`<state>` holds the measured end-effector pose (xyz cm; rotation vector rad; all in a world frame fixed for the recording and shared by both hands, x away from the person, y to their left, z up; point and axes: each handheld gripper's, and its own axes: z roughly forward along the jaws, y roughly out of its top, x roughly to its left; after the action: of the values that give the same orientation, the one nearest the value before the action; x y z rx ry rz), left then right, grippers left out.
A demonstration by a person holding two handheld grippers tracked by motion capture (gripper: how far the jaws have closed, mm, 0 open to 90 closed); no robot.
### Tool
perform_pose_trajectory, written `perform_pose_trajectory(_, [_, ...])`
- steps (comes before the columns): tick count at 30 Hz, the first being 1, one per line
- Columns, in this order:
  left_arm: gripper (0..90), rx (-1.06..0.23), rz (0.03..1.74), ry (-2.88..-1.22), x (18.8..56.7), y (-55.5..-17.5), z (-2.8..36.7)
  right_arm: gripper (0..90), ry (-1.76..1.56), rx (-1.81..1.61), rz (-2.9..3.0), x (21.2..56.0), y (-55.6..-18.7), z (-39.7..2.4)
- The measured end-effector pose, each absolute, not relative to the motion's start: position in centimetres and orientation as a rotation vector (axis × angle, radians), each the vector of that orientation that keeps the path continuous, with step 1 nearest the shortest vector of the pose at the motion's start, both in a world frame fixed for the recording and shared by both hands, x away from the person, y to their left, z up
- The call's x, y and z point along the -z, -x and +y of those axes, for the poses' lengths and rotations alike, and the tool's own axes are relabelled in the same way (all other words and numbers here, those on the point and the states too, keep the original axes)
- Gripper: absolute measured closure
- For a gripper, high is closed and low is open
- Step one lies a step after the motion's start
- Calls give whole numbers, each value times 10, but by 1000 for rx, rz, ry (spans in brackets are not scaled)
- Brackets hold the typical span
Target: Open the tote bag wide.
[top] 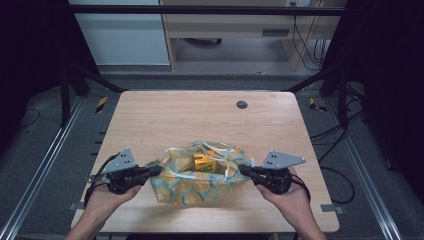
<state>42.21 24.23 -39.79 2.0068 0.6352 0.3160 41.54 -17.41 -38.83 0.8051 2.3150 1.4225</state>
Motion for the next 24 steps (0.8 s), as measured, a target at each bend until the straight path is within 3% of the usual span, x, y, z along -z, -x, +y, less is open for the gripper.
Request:
perform_pose_trajectory(11, [900,-278,615,-2141,435,-415,239,899,-817,-1341,2408,417,-410,-171])
perform_pose_trajectory(24, [900,-292,680,-2161,464,-413,241,900,-883,-1230,2505,453,-408,-171])
